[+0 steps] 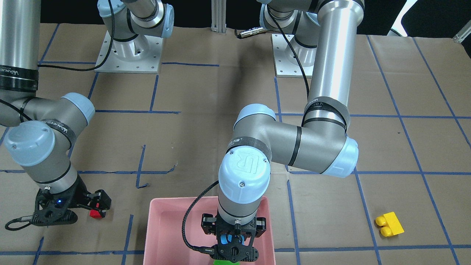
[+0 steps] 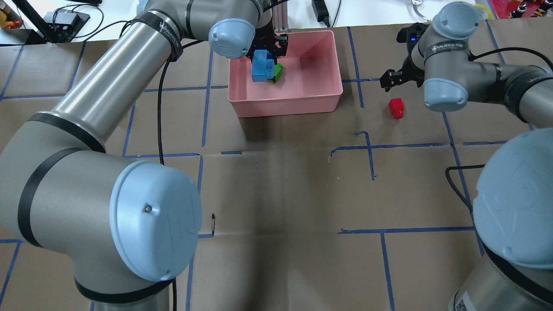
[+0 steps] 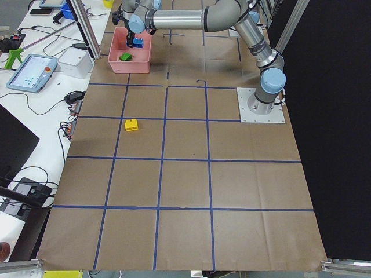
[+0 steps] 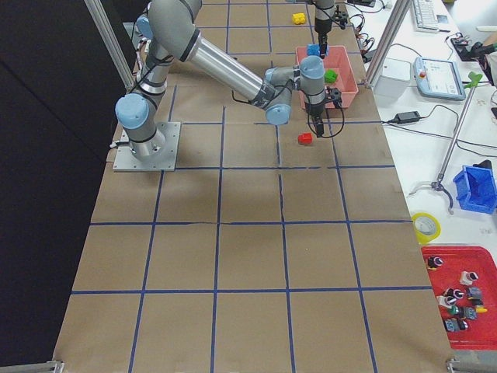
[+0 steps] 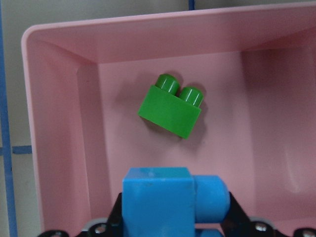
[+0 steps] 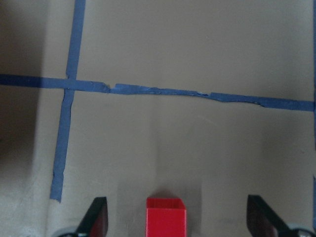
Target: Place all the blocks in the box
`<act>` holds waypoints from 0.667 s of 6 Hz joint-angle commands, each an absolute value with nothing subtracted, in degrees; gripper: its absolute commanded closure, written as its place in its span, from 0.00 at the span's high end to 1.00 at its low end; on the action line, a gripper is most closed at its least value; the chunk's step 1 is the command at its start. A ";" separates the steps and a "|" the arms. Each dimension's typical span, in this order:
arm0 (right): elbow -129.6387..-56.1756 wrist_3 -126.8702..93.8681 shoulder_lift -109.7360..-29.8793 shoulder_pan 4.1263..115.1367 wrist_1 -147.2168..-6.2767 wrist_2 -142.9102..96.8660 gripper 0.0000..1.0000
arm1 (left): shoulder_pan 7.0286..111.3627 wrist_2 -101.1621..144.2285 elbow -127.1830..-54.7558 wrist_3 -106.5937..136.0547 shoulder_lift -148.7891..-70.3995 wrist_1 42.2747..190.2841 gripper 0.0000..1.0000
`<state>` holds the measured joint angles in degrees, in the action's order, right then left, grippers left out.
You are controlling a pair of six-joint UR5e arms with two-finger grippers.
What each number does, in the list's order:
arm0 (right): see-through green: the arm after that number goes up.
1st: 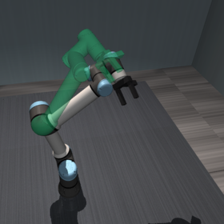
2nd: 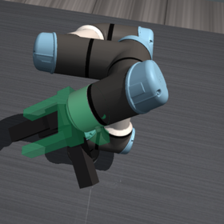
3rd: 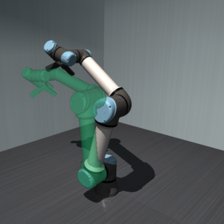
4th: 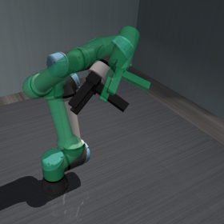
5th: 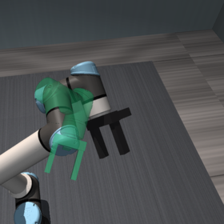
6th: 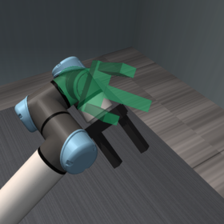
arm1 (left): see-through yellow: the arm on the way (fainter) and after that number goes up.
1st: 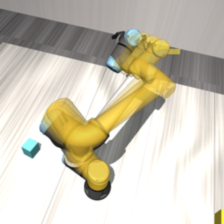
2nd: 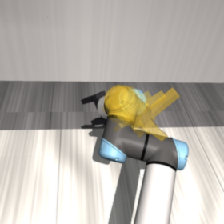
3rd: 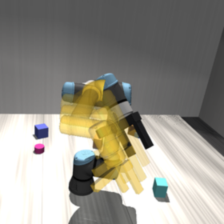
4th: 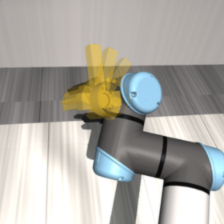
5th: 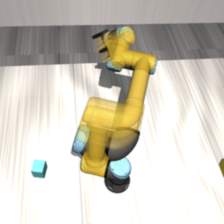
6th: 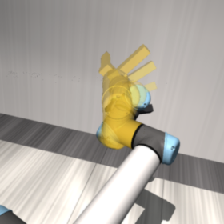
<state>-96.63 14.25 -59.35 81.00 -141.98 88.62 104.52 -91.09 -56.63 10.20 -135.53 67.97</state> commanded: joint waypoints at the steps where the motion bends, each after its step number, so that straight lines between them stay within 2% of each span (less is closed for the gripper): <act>1: -101.13 14.33 -58.36 81.47 -143.00 88.94 0.99 | 104.50 -91.23 -56.34 10.89 -136.14 64.10 0.82; 2: -102.99 14.33 -58.27 81.39 -145.26 89.12 0.99 | 104.41 -90.88 -56.25 10.99 -135.71 64.07 1.00; 4: -102.22 14.33 -59.06 81.30 -144.76 89.03 0.98 | 102.15 -91.23 -56.86 10.72 -132.12 64.77 1.00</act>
<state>-102.29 14.33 -58.78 81.37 -144.84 89.12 103.61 -91.33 -56.40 10.85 -134.09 64.50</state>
